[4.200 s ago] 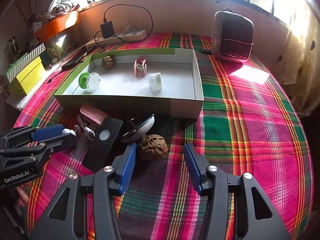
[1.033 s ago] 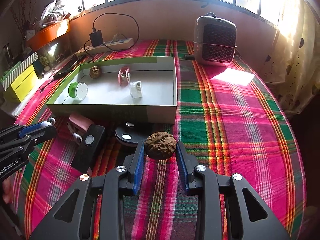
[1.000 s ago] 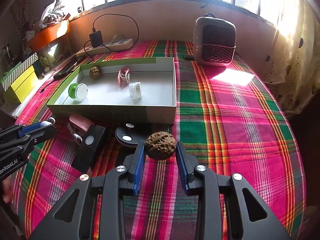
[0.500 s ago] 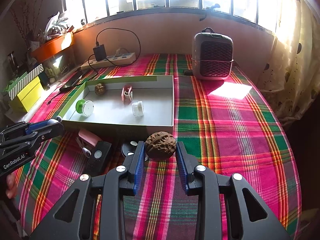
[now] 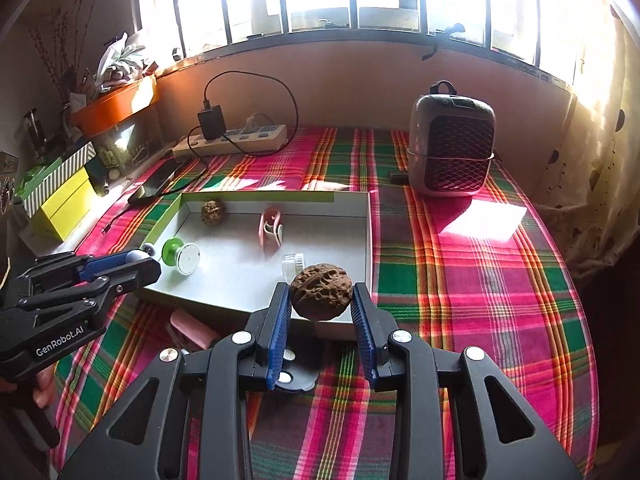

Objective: Organize objects
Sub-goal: 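Carry the egg and walnut over the grey box with both tools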

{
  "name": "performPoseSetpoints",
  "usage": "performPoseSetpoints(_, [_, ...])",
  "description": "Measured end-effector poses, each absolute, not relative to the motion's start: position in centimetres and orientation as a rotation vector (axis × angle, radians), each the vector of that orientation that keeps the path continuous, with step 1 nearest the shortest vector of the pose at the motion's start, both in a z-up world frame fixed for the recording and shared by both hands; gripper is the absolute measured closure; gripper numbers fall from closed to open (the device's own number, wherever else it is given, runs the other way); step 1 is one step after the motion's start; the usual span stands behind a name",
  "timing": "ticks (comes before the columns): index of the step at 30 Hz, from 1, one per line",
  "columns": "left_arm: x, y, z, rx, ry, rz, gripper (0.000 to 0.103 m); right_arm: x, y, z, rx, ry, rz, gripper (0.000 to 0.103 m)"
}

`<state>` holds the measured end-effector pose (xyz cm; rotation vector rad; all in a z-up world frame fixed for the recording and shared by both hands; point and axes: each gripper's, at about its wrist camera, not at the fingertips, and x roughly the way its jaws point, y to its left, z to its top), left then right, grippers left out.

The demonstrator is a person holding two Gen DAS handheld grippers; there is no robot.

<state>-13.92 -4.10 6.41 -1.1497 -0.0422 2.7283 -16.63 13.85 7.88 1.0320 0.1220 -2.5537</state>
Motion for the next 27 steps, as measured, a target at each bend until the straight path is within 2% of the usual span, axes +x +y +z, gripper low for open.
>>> performPoseSetpoints(11, [-19.0, -3.9, 6.0, -1.190, -0.036, 2.725, 0.083, -21.8, 11.9, 7.7, 1.059, 0.130, -2.512, 0.071])
performPoseSetpoints(27, [-24.5, -3.2, 3.0, -1.328, 0.001, 2.686, 0.082, -27.6, 9.4, 4.5, 1.184, 0.199, -2.436, 0.071])
